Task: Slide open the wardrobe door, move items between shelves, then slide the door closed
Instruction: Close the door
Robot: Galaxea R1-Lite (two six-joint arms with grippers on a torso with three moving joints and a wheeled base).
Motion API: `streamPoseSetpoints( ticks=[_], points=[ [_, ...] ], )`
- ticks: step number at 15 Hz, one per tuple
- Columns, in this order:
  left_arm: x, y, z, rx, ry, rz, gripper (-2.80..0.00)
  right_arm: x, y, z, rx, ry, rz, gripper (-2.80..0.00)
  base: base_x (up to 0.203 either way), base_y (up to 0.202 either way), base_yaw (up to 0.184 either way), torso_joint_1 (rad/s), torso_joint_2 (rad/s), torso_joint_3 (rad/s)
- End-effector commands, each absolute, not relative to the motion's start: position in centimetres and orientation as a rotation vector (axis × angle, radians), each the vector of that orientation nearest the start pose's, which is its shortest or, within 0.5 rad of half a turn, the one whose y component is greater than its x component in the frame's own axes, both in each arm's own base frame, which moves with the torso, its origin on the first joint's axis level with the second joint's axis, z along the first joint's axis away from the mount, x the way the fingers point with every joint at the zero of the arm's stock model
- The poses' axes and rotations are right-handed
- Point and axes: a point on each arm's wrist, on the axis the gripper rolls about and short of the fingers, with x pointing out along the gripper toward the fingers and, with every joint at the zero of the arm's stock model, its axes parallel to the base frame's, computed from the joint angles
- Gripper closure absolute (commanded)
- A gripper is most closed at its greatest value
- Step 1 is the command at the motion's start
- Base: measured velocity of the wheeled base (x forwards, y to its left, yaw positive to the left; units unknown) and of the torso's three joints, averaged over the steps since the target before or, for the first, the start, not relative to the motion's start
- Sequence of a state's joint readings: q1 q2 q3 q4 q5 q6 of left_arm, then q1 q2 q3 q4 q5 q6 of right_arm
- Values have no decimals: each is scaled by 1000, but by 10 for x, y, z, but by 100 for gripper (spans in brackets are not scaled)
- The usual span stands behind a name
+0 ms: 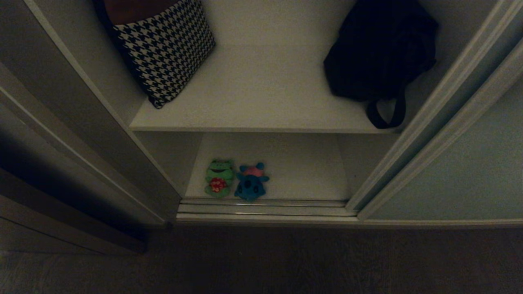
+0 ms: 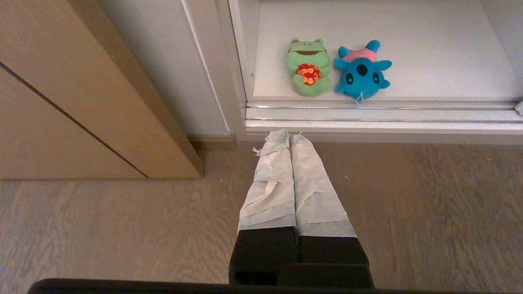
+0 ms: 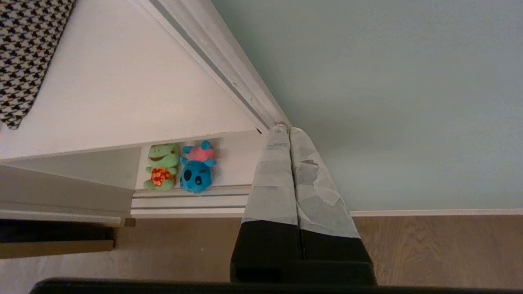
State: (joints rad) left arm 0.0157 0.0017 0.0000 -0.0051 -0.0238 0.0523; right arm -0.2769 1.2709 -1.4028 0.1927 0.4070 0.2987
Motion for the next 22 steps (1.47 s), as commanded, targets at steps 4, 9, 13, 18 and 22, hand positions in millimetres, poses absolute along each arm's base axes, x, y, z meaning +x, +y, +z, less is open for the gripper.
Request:
streamPoseSetpoints(
  ticks=[4, 9, 13, 18, 22],
  points=[
    [-23, -1, 76, 52, -3, -9, 0, 158, -40, 376, 319, 68, 100, 0, 0, 0, 0, 0, 0, 0],
    [-23, -1, 76, 52, -3, -8, 0, 187, -49, 365, 348, 131, 87, 0, 0, 0, 0, 0, 0, 0],
    [-23, -1, 76, 52, -3, -9, 0, 197, -52, 365, 350, 130, 89, 0, 0, 0, 0, 0, 0, 0],
    [-23, -1, 76, 52, -3, -9, 0, 199, -47, 367, 338, 120, 120, 0, 0, 0, 0, 0, 0, 0],
    [-23, -1, 76, 52, -3, -8, 0, 192, -34, 369, 328, 112, 171, 0, 0, 0, 0, 0, 0, 0]
  ],
)
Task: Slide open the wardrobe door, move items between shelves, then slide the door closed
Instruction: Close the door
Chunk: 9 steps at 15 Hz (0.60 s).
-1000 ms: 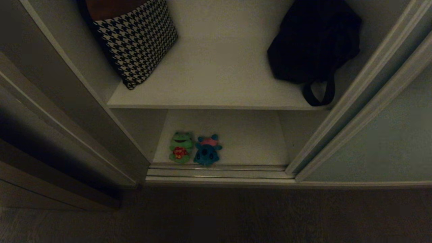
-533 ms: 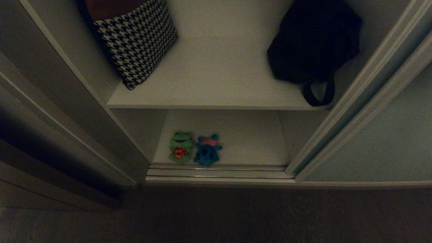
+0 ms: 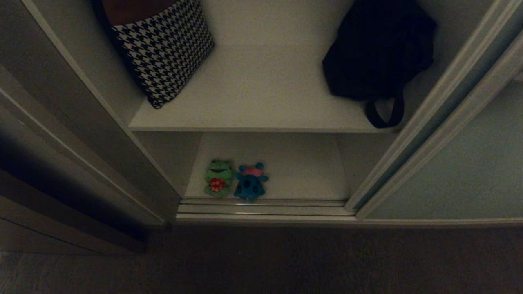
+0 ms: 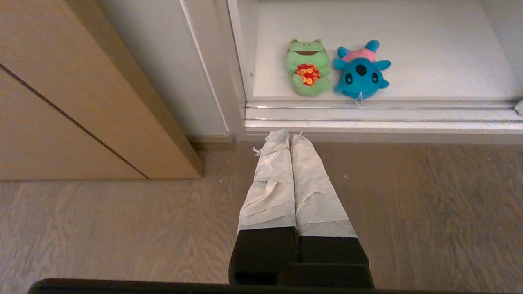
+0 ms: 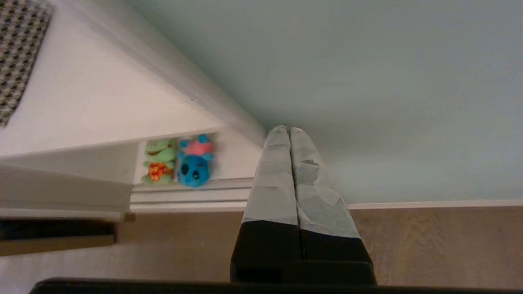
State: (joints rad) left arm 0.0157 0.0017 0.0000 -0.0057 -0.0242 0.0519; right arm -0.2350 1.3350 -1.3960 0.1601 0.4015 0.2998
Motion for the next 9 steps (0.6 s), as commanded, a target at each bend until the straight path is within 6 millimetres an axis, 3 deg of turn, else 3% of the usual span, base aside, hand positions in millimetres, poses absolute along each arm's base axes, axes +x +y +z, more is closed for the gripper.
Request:
streamPoseSetpoints(
  ticks=[1, 6, 9],
  points=[
    [-23, -1, 76, 52, -3, -8, 0, 189, -29, 370, 325, 111, 197, 0, 0, 0, 0, 0, 0, 0],
    [-23, -1, 76, 52, -3, -9, 0, 186, -10, 363, 248, 134, 255, 0, 0, 0, 0, 0, 0, 0],
    [-23, -1, 76, 52, -3, -9, 0, 185, 15, 363, 229, 141, 347, 0, 0, 0, 0, 0, 0, 0]
  ],
)
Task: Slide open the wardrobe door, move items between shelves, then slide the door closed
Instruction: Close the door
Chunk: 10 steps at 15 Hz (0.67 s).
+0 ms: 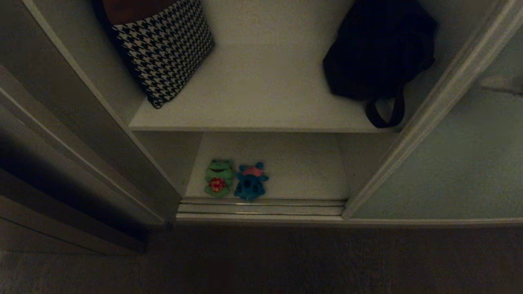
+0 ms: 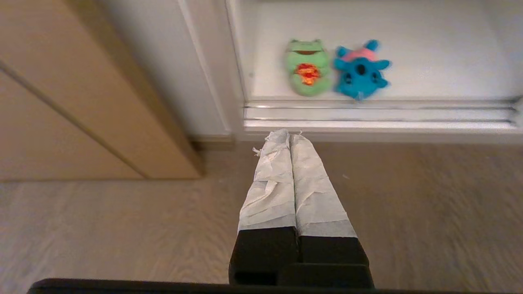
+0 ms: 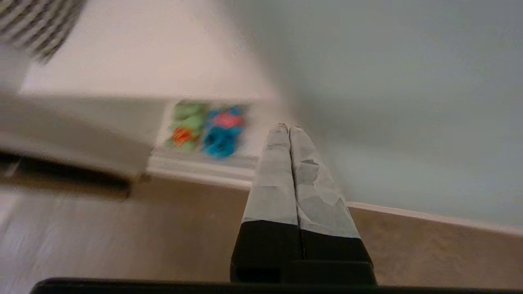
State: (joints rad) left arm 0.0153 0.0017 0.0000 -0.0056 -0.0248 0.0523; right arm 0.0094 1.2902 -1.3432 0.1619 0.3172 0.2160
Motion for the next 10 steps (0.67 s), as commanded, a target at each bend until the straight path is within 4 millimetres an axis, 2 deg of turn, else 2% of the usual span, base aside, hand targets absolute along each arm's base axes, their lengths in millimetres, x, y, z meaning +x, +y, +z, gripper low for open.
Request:
streamPoseSetpoints(
  ticks=[1, 3, 5, 8, 10],
  points=[
    [-23, -1, 76, 52, -3, -9, 0, 184, 27, 364, 220, 143, 384, 0, 0, 0, 0, 0, 0, 0],
    [-23, -1, 76, 52, -3, -8, 0, 180, 51, 362, 180, 150, 440, 0, 0, 0, 0, 0, 0, 0],
    [-23, -1, 76, 52, -3, -8, 0, 160, 62, 362, 131, 125, 486, 0, 0, 0, 0, 0, 0, 0],
    [-23, -1, 76, 52, -3, -9, 0, 120, 53, 360, 97, 64, 519, 0, 0, 0, 0, 0, 0, 0],
    [-23, -1, 76, 52, -3, -8, 0, 112, 47, 360, 13, 8, 505, 0, 0, 0, 0, 0, 0, 0]
  ],
)
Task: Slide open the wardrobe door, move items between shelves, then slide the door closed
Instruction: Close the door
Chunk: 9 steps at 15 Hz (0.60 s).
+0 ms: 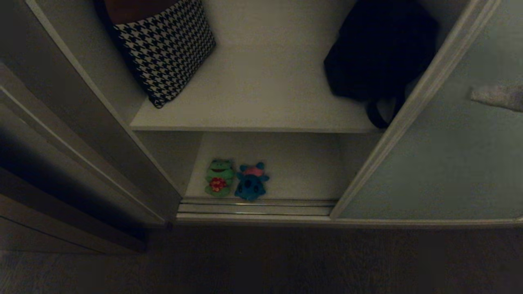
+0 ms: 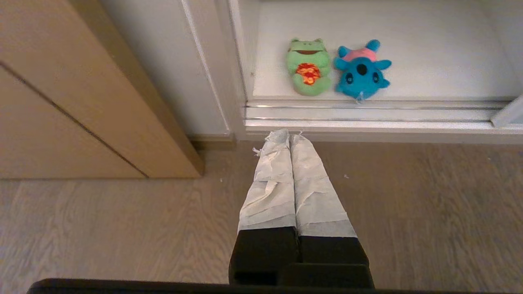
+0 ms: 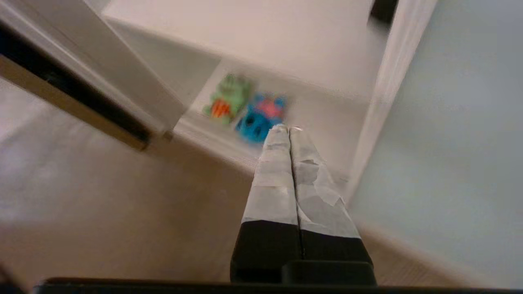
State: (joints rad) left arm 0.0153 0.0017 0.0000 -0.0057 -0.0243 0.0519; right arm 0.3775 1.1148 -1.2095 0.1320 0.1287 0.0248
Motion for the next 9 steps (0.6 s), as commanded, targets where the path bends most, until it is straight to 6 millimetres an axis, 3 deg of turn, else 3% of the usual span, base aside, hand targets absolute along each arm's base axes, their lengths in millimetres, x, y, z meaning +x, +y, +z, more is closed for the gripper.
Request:
streamPoseSetpoints(
  ticks=[1, 6, 9],
  points=[
    [-23, -1, 76, 52, -3, -9, 0, 114, 45, 363, 7, -30, 482, 0, 0, 0, 0, 0, 0, 0],
    [-23, -1, 76, 52, -3, -9, 0, 158, 54, 366, 14, -155, 437, 0, 0, 0, 0, 0, 0, 0],
    [-23, -1, 76, 52, -3, -8, 0, 171, 56, 367, 20, -185, 419, 0, 0, 0, 0, 0, 0, 0]
  ],
)
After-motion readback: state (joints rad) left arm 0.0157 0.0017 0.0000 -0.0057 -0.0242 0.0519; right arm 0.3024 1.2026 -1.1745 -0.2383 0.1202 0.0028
